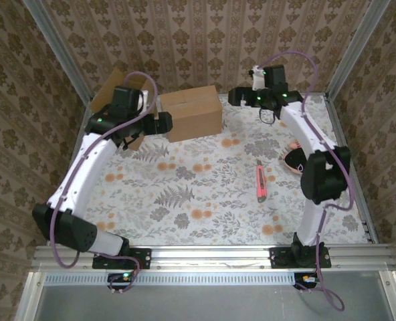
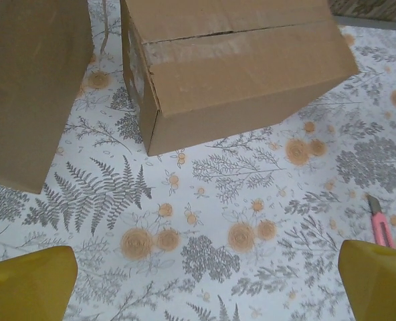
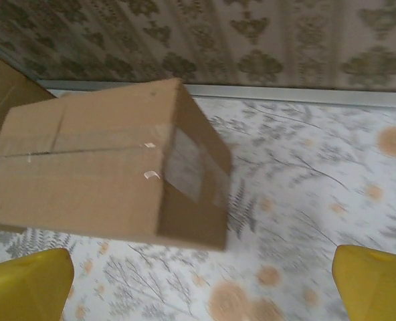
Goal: Unpack the express box
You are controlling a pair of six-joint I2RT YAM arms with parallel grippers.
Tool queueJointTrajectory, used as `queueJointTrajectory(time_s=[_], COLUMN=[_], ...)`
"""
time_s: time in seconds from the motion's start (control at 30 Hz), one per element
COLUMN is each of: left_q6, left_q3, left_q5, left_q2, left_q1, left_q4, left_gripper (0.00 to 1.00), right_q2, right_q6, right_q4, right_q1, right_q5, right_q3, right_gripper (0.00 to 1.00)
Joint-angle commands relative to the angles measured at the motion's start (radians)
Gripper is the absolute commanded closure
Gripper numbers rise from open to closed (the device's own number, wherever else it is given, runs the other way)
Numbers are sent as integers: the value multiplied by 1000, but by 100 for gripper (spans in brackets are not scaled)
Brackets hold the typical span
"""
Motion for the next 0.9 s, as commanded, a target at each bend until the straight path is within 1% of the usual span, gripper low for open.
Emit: queueJointTrajectory(time_s=[0.0,0.07,0.17,0.33,0.5,0.63,0.87], left_q6=[-46,-46,-54,-78,-84,-89,-98], left_q3=[-11,-11,7,34,62,99,126], left_q5=[-91,-109,-105,-37,-5,46,52], left_q2=[45,88,159,273,367,449,519], left_q1=[-3,3,17,45,54,60,62], left_q4=[106,154,203,279,344,401,472], left_gripper=[0,0,0,0,0,0,0], right_q2=[106,185,293,402,443,469,476], right_q6=[81,113,143,167,196,203,198], right_q4=[56,61,39,20,50,55,55], right_q1=[3,8,18,45,60,72,92], right_q5=[-52,-77,-125,-153,-159,-169,-179], right_q3=[124,206,337,461,469,468,452], right_gripper=[0,0,0,0,1,3,6])
